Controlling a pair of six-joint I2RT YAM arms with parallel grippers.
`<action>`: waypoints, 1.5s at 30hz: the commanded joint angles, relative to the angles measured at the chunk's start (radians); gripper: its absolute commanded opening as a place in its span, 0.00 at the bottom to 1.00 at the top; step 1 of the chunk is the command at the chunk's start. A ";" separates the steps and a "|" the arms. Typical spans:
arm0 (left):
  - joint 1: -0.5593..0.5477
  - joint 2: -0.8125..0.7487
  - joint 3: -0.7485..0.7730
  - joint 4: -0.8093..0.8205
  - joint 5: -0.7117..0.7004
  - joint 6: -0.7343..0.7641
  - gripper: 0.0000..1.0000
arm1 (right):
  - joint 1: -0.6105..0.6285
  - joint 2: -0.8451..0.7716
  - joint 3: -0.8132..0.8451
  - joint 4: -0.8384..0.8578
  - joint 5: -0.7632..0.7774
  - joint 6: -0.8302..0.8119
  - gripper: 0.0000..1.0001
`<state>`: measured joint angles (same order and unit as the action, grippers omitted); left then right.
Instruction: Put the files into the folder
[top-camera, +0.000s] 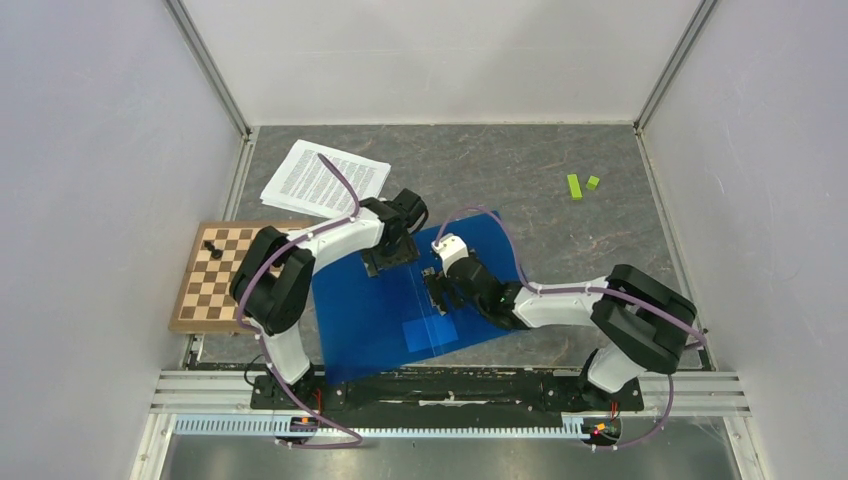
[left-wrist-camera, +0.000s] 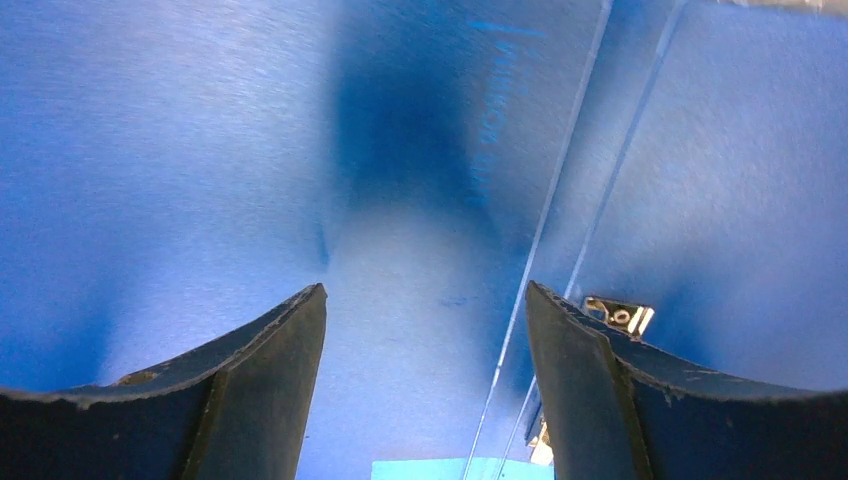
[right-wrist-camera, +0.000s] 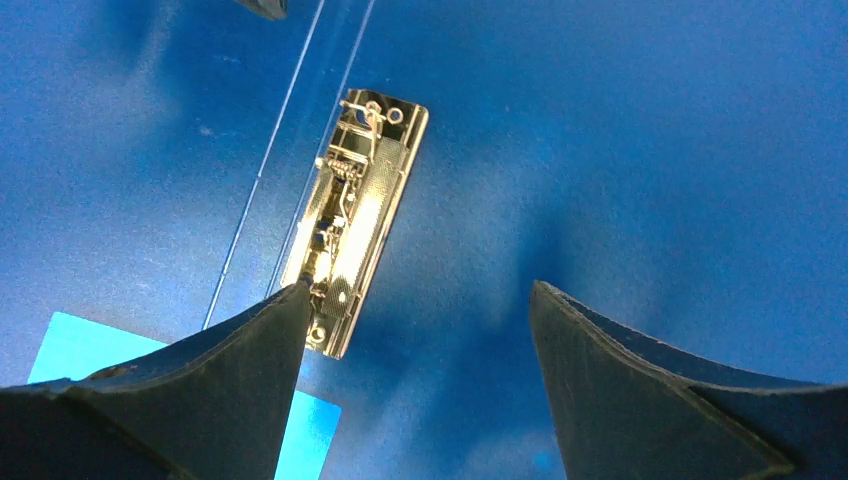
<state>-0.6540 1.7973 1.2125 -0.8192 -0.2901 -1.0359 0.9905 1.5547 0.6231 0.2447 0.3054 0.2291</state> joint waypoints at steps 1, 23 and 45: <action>0.034 -0.055 0.056 -0.049 -0.033 0.070 0.80 | 0.014 0.040 0.061 0.003 0.016 -0.020 0.83; 0.034 -0.073 0.098 -0.072 -0.048 0.096 0.82 | 0.058 -0.016 0.143 -0.195 0.157 0.214 0.87; -0.007 -0.052 0.108 -0.092 -0.116 0.019 0.82 | 0.126 0.003 -0.107 0.081 0.161 0.042 0.19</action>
<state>-0.6102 1.7584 1.3064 -0.9047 -0.3435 -0.9600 1.1217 1.6371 0.6697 0.2153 0.5270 0.3824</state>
